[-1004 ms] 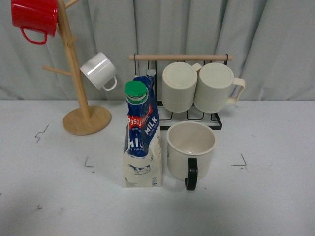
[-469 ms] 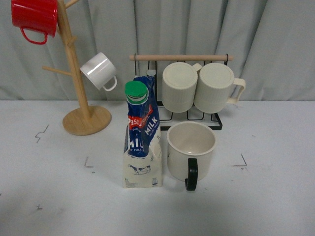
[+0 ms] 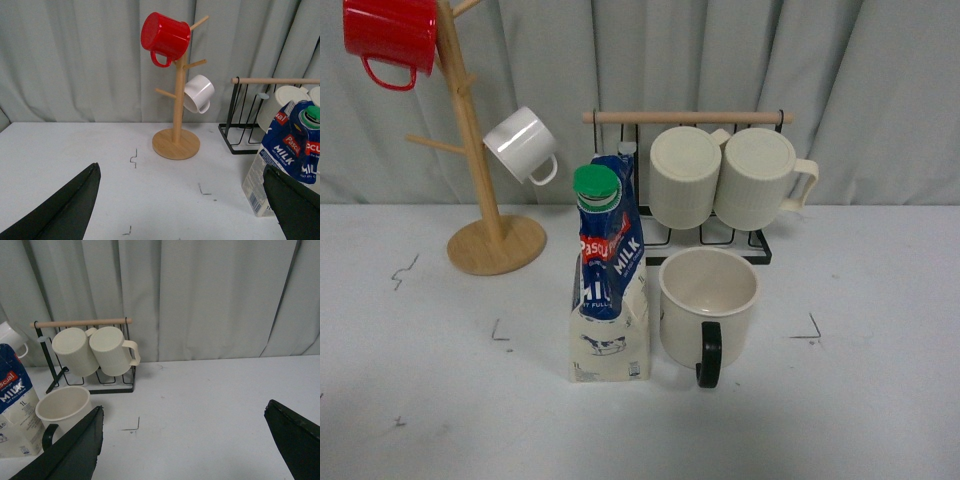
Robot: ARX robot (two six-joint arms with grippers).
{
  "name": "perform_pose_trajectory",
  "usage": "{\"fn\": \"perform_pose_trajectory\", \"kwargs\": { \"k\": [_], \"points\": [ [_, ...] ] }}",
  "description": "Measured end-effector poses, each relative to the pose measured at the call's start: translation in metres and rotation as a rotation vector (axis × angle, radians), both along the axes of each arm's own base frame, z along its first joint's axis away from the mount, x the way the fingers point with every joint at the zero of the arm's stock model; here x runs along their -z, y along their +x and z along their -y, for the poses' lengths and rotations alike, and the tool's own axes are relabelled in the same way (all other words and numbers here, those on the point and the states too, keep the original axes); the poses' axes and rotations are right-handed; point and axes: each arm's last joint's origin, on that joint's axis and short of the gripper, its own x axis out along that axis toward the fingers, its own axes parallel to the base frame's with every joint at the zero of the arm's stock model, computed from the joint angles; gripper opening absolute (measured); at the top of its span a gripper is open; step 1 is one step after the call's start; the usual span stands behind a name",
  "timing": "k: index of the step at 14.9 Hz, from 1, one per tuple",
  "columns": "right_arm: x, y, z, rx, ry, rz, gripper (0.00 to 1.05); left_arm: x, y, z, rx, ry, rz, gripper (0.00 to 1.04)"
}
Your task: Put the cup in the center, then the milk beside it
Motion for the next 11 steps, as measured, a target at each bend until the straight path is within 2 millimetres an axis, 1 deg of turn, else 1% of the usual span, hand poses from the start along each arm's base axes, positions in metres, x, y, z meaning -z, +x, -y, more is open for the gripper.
{"fn": "perform_pose_trajectory", "kwargs": {
  "k": [11],
  "points": [
    [0.0000,0.0000,0.0000,0.000,0.000,0.000,0.98,0.0000,0.0000,0.0000,0.000,0.000,0.000,0.98]
  ]
}}
